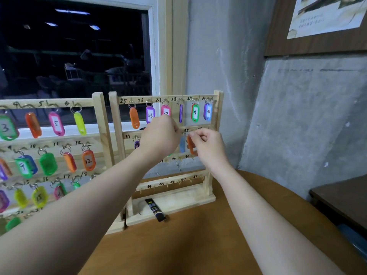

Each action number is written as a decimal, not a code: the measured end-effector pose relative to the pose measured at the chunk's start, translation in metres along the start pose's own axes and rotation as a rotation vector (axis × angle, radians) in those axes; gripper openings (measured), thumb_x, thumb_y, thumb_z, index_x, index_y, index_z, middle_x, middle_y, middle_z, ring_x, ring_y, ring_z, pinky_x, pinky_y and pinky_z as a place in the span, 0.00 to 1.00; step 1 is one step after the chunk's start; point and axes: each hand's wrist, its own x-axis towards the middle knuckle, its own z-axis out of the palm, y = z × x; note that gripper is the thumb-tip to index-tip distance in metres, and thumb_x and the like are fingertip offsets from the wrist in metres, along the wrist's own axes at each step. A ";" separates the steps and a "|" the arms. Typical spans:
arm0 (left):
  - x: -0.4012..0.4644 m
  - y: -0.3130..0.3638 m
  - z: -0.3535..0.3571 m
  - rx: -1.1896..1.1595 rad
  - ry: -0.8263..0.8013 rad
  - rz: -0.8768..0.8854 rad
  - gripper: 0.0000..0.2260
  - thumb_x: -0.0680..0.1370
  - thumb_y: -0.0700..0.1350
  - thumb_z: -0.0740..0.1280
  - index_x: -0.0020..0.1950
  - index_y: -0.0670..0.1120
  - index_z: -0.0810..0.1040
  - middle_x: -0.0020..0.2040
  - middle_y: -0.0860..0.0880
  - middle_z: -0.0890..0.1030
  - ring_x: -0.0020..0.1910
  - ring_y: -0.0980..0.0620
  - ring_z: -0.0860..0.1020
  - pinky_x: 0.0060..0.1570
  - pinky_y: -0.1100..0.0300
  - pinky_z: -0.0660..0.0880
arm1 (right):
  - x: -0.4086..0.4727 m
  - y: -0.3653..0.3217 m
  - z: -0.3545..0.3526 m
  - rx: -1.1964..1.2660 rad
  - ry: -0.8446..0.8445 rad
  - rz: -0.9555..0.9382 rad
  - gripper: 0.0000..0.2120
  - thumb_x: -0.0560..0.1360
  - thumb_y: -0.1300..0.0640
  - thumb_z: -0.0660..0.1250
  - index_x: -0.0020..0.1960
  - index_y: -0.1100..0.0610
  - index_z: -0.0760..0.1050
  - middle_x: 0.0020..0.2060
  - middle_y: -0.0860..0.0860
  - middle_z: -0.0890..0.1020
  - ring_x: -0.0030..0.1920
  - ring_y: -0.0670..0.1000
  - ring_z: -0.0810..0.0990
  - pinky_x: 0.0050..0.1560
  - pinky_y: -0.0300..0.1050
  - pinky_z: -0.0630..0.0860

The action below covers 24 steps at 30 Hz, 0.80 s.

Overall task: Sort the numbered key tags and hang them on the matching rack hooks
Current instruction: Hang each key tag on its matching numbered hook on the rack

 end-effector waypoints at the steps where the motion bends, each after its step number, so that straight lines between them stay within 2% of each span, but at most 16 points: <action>1: 0.000 0.000 -0.001 -0.002 -0.009 0.003 0.16 0.81 0.46 0.66 0.34 0.45 0.80 0.35 0.44 0.83 0.29 0.42 0.79 0.33 0.53 0.79 | 0.002 -0.002 0.002 -0.004 0.001 -0.002 0.09 0.81 0.56 0.67 0.44 0.52 0.82 0.41 0.51 0.86 0.45 0.53 0.86 0.50 0.57 0.83; 3: 0.000 0.000 -0.003 -0.011 -0.028 0.010 0.16 0.80 0.44 0.65 0.32 0.45 0.78 0.35 0.44 0.82 0.28 0.43 0.76 0.31 0.55 0.77 | 0.005 -0.004 0.005 -0.014 0.001 -0.004 0.09 0.81 0.57 0.67 0.43 0.53 0.82 0.40 0.52 0.86 0.44 0.53 0.86 0.50 0.58 0.83; 5: 0.000 0.000 -0.005 -0.016 -0.042 0.018 0.17 0.78 0.41 0.65 0.29 0.46 0.75 0.36 0.44 0.83 0.29 0.41 0.77 0.32 0.54 0.78 | 0.007 -0.004 0.008 -0.020 0.010 -0.009 0.09 0.81 0.56 0.67 0.43 0.52 0.82 0.40 0.51 0.85 0.44 0.53 0.86 0.49 0.59 0.83; 10: 0.002 0.000 -0.007 -0.006 -0.062 0.024 0.13 0.79 0.41 0.65 0.35 0.44 0.82 0.35 0.44 0.82 0.32 0.40 0.80 0.37 0.50 0.82 | 0.011 0.000 0.016 -0.084 0.071 -0.035 0.10 0.80 0.54 0.68 0.41 0.48 0.81 0.37 0.44 0.83 0.42 0.46 0.83 0.50 0.54 0.83; 14: 0.002 -0.001 -0.006 0.011 -0.063 0.038 0.13 0.79 0.41 0.64 0.36 0.43 0.82 0.33 0.43 0.81 0.27 0.42 0.75 0.33 0.51 0.81 | 0.011 0.002 0.020 -0.113 0.089 -0.049 0.15 0.80 0.56 0.68 0.36 0.44 0.77 0.36 0.44 0.84 0.39 0.51 0.85 0.44 0.56 0.84; 16: 0.001 -0.001 -0.006 0.018 -0.070 0.046 0.13 0.79 0.41 0.65 0.36 0.42 0.82 0.33 0.42 0.81 0.28 0.42 0.75 0.34 0.50 0.80 | 0.009 0.003 0.020 -0.145 0.094 -0.070 0.14 0.80 0.57 0.68 0.37 0.45 0.78 0.35 0.44 0.83 0.38 0.51 0.85 0.42 0.55 0.84; 19: 0.000 -0.004 -0.006 0.010 -0.075 0.055 0.12 0.78 0.42 0.66 0.36 0.44 0.82 0.35 0.43 0.82 0.33 0.39 0.80 0.39 0.47 0.82 | 0.005 0.006 0.020 -0.157 0.089 -0.063 0.10 0.80 0.56 0.68 0.41 0.48 0.81 0.36 0.44 0.84 0.39 0.50 0.85 0.43 0.54 0.84; 22: -0.002 -0.006 -0.008 0.013 -0.089 0.081 0.08 0.78 0.42 0.66 0.44 0.45 0.84 0.39 0.45 0.83 0.38 0.41 0.81 0.43 0.46 0.82 | 0.000 0.009 0.016 -0.162 0.067 -0.035 0.10 0.81 0.57 0.67 0.42 0.52 0.82 0.36 0.44 0.83 0.42 0.51 0.84 0.45 0.52 0.83; 24: -0.008 -0.006 -0.011 0.016 -0.102 0.115 0.07 0.78 0.43 0.66 0.52 0.47 0.83 0.44 0.47 0.84 0.44 0.43 0.82 0.47 0.47 0.82 | -0.004 0.013 0.012 -0.134 0.056 0.016 0.12 0.81 0.57 0.67 0.39 0.52 0.80 0.35 0.47 0.83 0.41 0.53 0.85 0.43 0.51 0.82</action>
